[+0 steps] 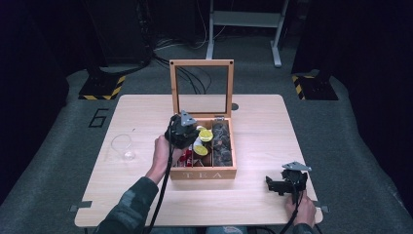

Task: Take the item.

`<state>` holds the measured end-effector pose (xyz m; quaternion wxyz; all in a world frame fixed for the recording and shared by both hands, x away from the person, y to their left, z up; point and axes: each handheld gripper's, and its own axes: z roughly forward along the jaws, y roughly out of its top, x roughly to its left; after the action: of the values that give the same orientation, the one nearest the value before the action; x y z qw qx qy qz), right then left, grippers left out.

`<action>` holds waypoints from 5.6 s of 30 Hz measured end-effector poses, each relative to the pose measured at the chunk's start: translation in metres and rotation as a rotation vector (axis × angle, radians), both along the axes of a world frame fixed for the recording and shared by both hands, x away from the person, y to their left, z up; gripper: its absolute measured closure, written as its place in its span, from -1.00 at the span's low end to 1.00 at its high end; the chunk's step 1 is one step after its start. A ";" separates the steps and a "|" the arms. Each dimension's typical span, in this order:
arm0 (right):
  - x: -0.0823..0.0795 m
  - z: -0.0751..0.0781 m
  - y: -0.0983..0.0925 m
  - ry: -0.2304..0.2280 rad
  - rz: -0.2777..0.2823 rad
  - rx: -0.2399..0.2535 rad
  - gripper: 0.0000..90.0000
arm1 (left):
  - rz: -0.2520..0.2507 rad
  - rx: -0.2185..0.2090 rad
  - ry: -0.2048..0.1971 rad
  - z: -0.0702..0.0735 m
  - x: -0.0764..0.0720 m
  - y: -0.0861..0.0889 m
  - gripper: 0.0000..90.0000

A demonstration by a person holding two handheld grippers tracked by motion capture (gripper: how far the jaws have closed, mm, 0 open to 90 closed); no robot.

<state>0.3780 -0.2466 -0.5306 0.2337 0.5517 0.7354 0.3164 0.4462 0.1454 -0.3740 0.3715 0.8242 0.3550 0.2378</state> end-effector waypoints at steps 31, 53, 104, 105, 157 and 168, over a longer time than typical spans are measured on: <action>0.001 0.000 0.000 0.000 0.009 0.000 -1.00 | 0.147 -0.047 -0.032 0.015 0.004 0.091 0.74; 0.001 0.000 0.000 -0.001 0.010 0.000 -1.00 | 0.289 -0.038 -0.051 0.016 0.002 0.144 0.74; 0.001 0.000 0.000 -0.001 0.009 0.000 -1.00 | 0.498 -0.065 0.077 -0.044 0.002 0.212 0.73; 0.001 0.000 0.000 -0.001 0.009 -0.001 -1.00 | 0.499 -0.066 0.077 -0.045 0.002 0.213 0.73; 0.001 0.000 0.000 -0.001 0.010 -0.001 -1.00 | 0.454 -0.085 0.103 -0.032 -0.012 0.189 -0.63; 0.001 0.000 0.000 -0.001 0.009 0.000 -1.00 | 0.402 -0.107 0.049 -0.031 -0.037 0.177 -0.68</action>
<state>0.3787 -0.2470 -0.5306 0.2327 0.5481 0.7379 0.3176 0.4090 0.3220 -0.4049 0.3508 0.7214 0.5336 0.2678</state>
